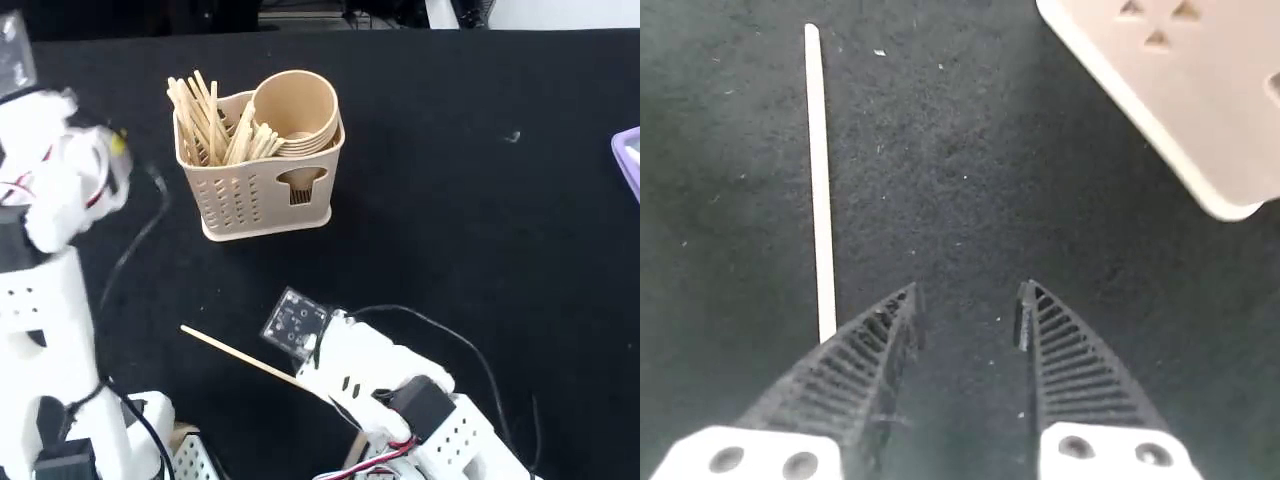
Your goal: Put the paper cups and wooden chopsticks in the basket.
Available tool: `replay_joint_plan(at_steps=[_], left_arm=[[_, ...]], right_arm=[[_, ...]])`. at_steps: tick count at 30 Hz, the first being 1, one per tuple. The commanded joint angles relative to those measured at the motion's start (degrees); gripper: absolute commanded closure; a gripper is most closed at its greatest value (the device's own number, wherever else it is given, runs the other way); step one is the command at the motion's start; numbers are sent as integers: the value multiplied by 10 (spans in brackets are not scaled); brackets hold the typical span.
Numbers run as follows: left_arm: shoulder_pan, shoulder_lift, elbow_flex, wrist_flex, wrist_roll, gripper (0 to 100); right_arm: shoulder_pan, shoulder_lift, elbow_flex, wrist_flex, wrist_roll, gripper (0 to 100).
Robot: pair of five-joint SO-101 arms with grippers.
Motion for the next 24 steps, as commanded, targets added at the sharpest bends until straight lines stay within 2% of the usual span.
replay_joint_plan(at_steps=[1, 6, 11, 14, 20, 24], left_arm=[[-66, -6, 91, 82, 2, 852], [-98, -5, 261, 2, -23, 852], [-102, -5, 402, -122, -101, 852], [-102, -5, 474, -183, -113, 852], [-102, -5, 563, -294, -51, 852], [-123, -6, 575, -316, -9, 852]], right_arm=[[-10, -4, -35, 13, 26, 844], [-99, 68, -56, 0, -4, 844], [-245, 261, -100, -53, -59, 841], [-300, 364, -116, -103, -84, 843], [-265, 484, -117, -182, -94, 843], [-209, 512, -118, -198, -90, 843]])
